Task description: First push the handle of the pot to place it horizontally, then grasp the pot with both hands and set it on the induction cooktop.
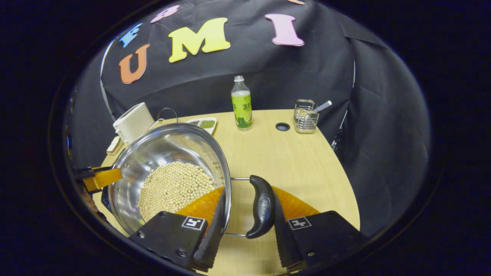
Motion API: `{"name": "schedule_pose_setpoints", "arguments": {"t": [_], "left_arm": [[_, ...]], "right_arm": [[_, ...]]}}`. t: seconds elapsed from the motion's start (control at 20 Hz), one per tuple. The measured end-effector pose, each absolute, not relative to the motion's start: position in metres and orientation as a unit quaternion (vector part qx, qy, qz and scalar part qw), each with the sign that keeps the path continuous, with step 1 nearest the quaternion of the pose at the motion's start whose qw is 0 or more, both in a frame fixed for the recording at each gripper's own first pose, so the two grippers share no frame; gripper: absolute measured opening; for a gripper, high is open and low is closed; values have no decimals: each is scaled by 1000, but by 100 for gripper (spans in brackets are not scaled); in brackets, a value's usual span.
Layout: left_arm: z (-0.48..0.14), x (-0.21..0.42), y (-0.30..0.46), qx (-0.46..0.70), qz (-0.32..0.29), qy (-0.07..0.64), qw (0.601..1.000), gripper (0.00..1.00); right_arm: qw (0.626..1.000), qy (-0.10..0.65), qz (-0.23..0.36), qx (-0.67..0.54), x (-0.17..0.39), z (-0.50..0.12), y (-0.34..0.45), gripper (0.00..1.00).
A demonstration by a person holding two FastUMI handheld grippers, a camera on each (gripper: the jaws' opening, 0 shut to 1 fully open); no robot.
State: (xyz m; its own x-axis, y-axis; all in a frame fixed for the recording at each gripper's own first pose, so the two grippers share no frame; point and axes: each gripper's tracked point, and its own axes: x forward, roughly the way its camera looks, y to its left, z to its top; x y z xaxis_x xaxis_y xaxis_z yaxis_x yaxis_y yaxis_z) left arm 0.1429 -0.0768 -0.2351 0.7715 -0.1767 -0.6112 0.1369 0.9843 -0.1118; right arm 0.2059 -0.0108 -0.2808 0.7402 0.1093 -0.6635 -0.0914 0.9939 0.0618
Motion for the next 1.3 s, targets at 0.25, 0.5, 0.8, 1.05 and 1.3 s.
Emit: {"name": "schedule_pose_setpoints", "arguments": {"t": [0.25,0.5,0.8,1.05,1.3], "left_arm": [[-201,133,-48,-28,-75,305,949,55],[-174,129,-9,-17,-60,281,958,54],[-151,128,41,-23,-38,263,964,54],[-150,133,80,-37,-17,259,965,55],[-158,142,121,-39,6,269,962,55]], "right_arm": [[936,344,69,13,195,-250,17,64],[939,333,84,13,190,-225,55,64],[940,324,106,6,191,-203,108,63],[938,324,122,-5,201,-199,157,63],[934,328,142,-8,213,-206,204,64]]}}
